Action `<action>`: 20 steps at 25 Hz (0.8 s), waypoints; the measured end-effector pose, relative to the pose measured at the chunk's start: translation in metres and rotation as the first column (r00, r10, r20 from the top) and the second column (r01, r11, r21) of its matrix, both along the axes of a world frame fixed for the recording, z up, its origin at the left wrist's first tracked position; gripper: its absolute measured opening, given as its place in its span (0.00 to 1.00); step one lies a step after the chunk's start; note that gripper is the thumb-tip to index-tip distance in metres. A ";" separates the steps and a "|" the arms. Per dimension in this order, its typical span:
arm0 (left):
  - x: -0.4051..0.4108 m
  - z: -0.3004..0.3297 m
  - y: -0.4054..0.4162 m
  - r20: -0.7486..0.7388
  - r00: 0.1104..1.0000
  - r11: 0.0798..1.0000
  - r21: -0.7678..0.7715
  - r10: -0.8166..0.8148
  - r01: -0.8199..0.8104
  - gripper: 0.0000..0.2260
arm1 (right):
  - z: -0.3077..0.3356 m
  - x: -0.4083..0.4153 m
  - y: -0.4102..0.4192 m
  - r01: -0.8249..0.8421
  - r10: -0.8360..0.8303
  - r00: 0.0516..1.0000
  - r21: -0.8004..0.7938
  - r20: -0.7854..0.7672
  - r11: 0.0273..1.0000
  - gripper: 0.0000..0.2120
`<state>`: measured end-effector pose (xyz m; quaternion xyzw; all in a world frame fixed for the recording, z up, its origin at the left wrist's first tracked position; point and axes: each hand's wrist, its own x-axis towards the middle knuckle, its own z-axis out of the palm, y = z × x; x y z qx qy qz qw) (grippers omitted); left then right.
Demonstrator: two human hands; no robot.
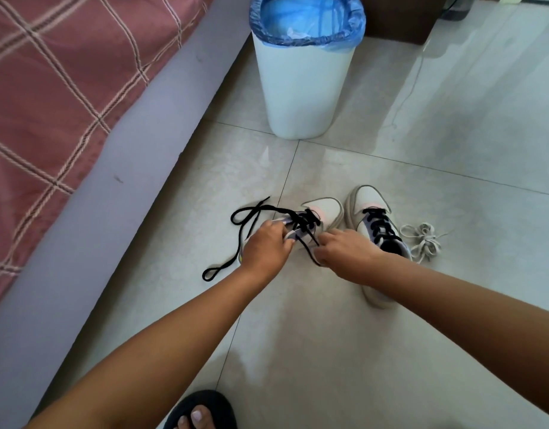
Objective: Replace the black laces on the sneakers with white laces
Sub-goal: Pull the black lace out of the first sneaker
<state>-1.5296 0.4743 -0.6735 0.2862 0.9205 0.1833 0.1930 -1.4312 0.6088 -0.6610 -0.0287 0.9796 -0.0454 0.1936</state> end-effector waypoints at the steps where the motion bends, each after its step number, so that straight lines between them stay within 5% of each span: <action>1: -0.001 0.000 0.000 0.014 1.000 1.000 0.019 0.021 -0.021 0.09 | 0.003 -0.009 -0.008 0.132 -0.133 0.991 -0.019 -0.014 0.991 0.12; 3: 0.000 0.002 0.000 0.028 0.998 0.998 0.049 0.047 -0.049 0.08 | 0.003 -0.026 -0.025 0.287 -0.288 0.957 -0.014 -0.028 0.958 0.13; 7: 0.001 0.004 -0.001 0.022 1.000 0.998 0.056 0.022 -0.023 0.08 | -0.007 -0.035 -0.025 0.290 -0.291 0.957 -0.035 -0.005 0.956 0.11; 10: -0.003 0.004 -0.004 -0.011 1.000 0.998 0.070 0.002 -0.001 0.07 | -0.001 -0.014 -0.010 0.030 -0.032 0.987 0.013 0.156 0.999 0.10; 13: -0.005 0.002 -0.006 -0.008 1.000 0.995 0.094 0.019 -0.018 0.07 | 0.003 0.016 -0.009 -0.175 0.100 0.871 0.115 0.480 0.978 0.09; 18: -0.008 0.000 -0.006 0.064 0.997 0.991 0.127 0.034 -0.042 0.06 | 0.003 -0.014 -0.027 0.362 -0.352 0.926 -0.050 0.138 0.931 0.15; 20: -0.007 0.001 -0.007 0.073 0.997 0.992 0.124 0.025 -0.034 0.06 | -0.001 -0.033 -0.033 0.417 -0.414 0.909 -0.091 0.058 0.904 0.13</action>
